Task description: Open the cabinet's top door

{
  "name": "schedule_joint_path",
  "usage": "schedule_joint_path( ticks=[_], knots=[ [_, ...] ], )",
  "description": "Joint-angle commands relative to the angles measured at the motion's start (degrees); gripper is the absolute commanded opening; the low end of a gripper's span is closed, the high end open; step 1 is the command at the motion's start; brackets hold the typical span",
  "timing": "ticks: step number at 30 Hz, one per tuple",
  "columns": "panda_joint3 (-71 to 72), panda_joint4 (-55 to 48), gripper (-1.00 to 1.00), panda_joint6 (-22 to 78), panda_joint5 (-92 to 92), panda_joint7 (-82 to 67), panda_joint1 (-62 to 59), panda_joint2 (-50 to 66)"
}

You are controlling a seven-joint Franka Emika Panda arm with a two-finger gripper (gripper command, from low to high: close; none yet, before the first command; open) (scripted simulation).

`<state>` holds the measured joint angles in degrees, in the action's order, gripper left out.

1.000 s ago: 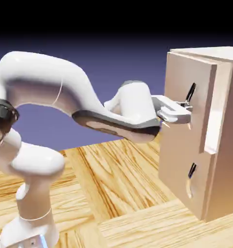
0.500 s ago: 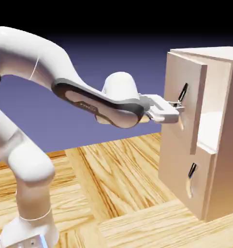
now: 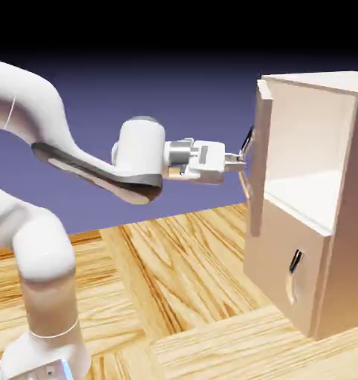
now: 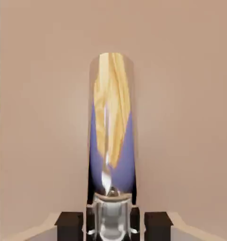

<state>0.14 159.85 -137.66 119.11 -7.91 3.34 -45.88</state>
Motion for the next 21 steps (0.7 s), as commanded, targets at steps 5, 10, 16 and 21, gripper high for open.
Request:
schedule_joint_path(
  ticks=[5, 10, 16, 21],
  knots=[
    [6.71, 2.00, -1.00, 6.92, -12.42, -4.98, 0.79, -2.32],
    [14.19, 2.15, -1.00, 15.88, -24.88, -8.61, 2.58, -2.66],
    [24.81, -1.47, -1.00, 29.80, -39.60, -10.63, 4.16, 1.07],
    [33.71, -7.76, -1.00, 42.26, -49.21, -10.22, 3.09, 7.40]
  ],
)
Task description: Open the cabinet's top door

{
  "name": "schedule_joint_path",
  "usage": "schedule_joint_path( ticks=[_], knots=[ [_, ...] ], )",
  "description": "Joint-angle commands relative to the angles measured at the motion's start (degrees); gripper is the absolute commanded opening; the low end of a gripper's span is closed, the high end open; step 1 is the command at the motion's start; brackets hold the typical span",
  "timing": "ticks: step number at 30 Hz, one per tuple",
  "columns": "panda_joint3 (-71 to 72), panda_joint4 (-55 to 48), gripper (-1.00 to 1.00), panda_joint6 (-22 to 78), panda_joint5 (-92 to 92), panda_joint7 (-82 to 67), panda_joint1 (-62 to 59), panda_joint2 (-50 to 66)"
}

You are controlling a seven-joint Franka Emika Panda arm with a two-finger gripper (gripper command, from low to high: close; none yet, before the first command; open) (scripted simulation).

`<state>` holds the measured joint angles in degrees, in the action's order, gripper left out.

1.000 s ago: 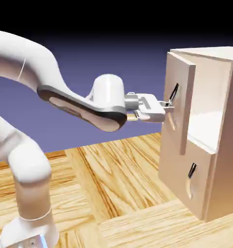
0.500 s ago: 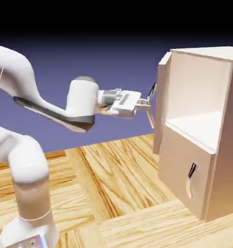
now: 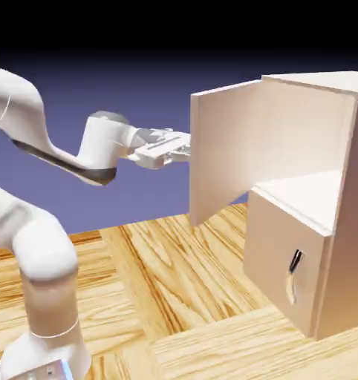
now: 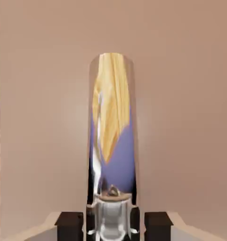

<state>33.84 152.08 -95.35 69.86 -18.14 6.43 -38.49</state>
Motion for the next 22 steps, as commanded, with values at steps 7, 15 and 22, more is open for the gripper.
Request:
schedule_joint_path(
  ticks=[7, 15, 22],
  knots=[
    [11.64, -11.78, -1.00, 17.39, -8.21, 2.87, -4.97, 11.69],
    [22.60, -25.69, -1.00, 36.91, -10.94, 9.11, -10.67, 27.80],
    [25.60, -35.55, -1.00, 51.33, -10.33, 15.81, -9.07, 41.63]
  ],
)
